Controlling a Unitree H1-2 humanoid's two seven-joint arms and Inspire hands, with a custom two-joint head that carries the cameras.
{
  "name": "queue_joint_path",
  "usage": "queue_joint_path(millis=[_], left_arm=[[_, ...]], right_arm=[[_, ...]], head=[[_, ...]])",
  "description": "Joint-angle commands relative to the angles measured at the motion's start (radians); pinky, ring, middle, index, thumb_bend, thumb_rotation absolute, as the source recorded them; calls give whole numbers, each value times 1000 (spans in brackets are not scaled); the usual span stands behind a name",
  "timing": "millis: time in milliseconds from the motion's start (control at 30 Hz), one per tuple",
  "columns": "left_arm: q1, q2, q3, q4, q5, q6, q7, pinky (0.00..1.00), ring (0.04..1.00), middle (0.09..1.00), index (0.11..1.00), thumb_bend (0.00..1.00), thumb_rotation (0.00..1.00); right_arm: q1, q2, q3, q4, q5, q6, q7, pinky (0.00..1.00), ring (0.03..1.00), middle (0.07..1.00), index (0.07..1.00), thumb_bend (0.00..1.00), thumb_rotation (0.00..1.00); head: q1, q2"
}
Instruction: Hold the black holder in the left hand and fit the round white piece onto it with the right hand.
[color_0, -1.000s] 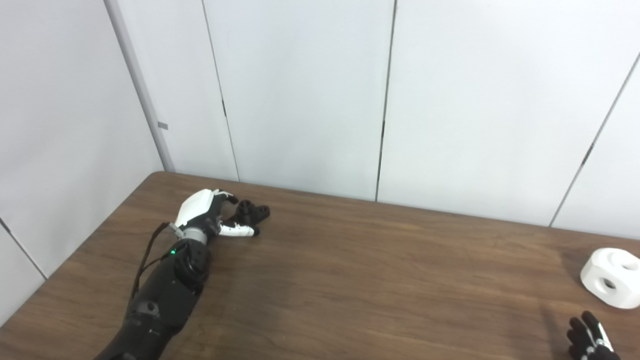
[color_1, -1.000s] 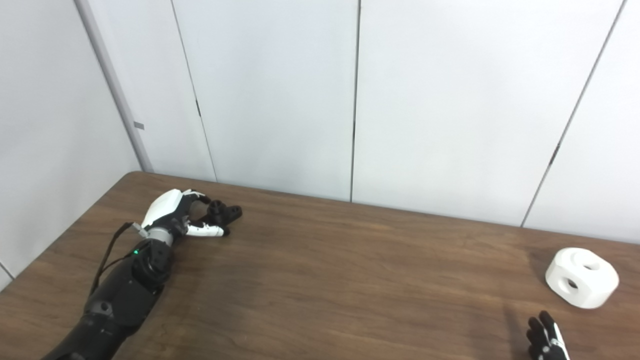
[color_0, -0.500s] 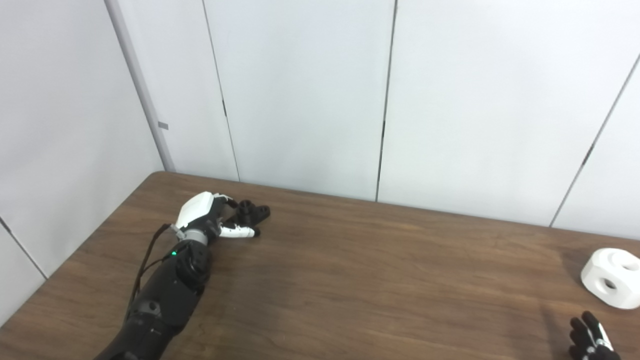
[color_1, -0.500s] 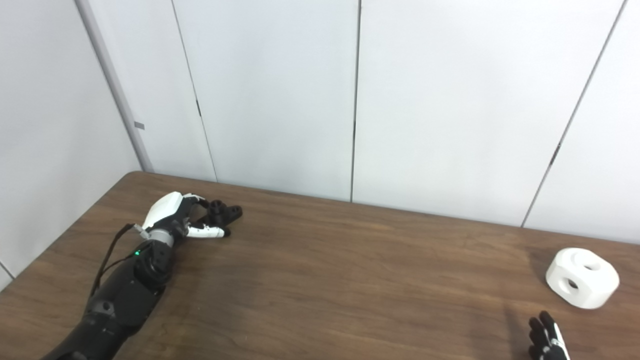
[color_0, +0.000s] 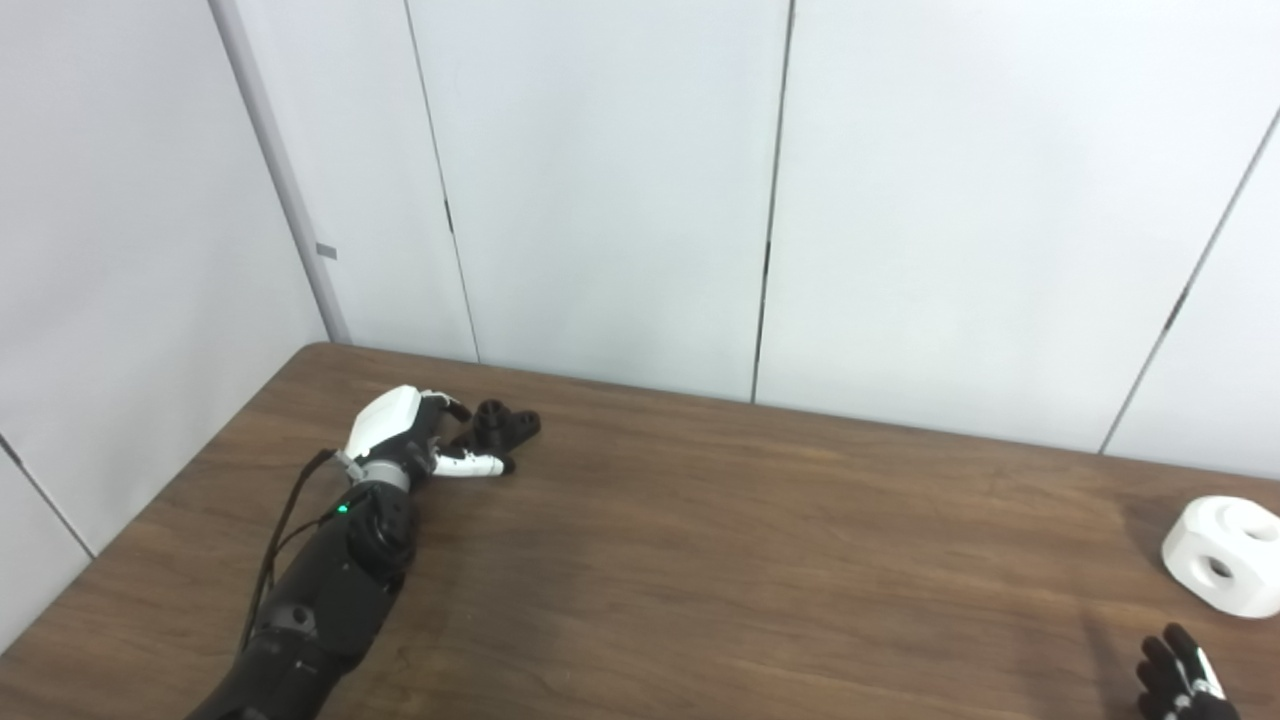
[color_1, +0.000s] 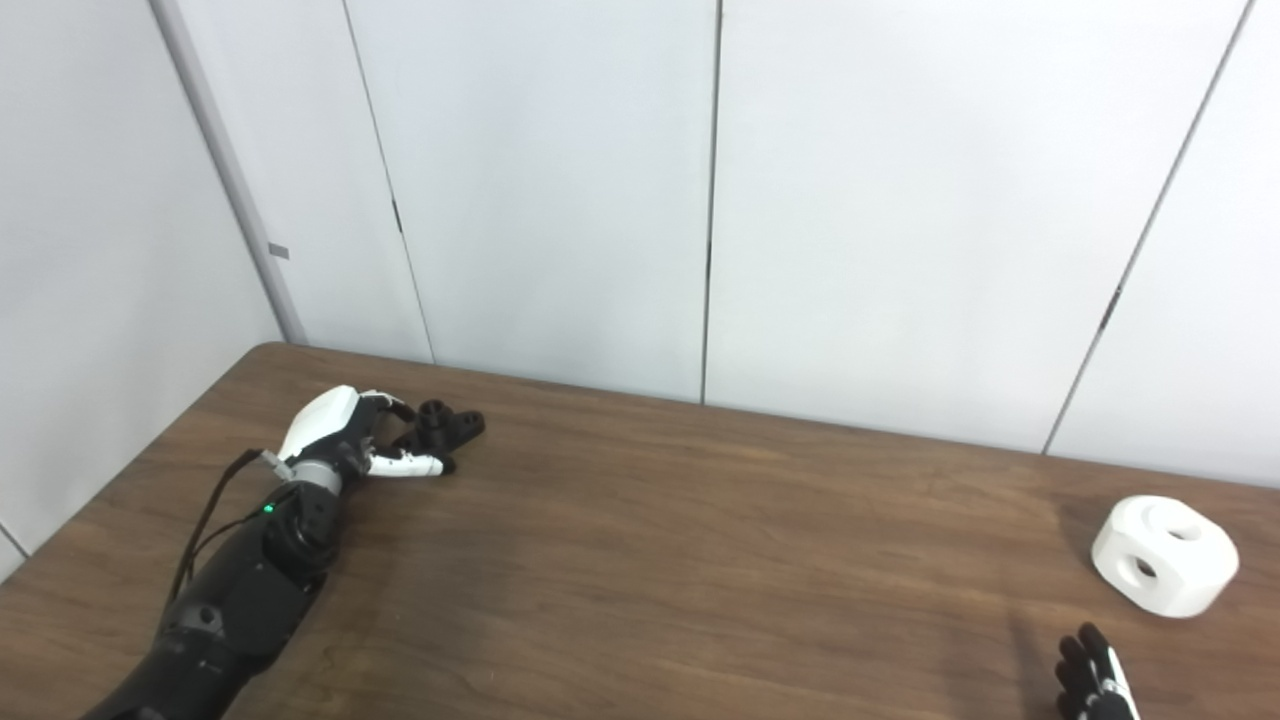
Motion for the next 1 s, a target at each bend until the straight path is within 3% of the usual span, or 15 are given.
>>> queue_joint_path(millis=[0, 267, 433, 500, 567, 967], left_arm=[[-28, 37, 1, -27, 9, 8, 13, 1000, 1000, 931, 721, 903, 314], [-35, 29, -1, -16, 3, 4, 11, 1000, 1000, 913, 681, 864, 275], [-40, 23, 0, 9, -6, -34, 42, 1000, 979, 878, 598, 841, 151], [-43, 22, -5, 24, -6, -54, 59, 1000, 957, 854, 513, 591, 82], [-46, 19, -6, 41, -8, -75, 75, 1000, 941, 840, 494, 542, 63], [-76, 4, -62, 146, -1, -159, 124, 1000, 904, 797, 487, 522, 48]], right_arm=[[8, -5, 2, -25, 9, 8, 11, 1000, 990, 980, 1000, 593, 1000], [12, -6, 4, -32, 6, 14, 9, 1000, 993, 981, 1000, 590, 1000], [14, -6, 3, -43, 8, 26, 8, 1000, 996, 981, 1000, 599, 1000], [13, -6, 2, -47, 10, 33, 8, 1000, 995, 981, 1000, 600, 1000], [12, -8, 2, -47, 12, 35, 10, 1000, 998, 982, 1000, 598, 1000], [4, -11, 0, -43, 12, 35, 9, 1000, 1000, 969, 1000, 614, 1000]], head=[[1, 2], [-2, 6], [-2, 6], [-2, 6], [-3, -1], [-19, -11]])
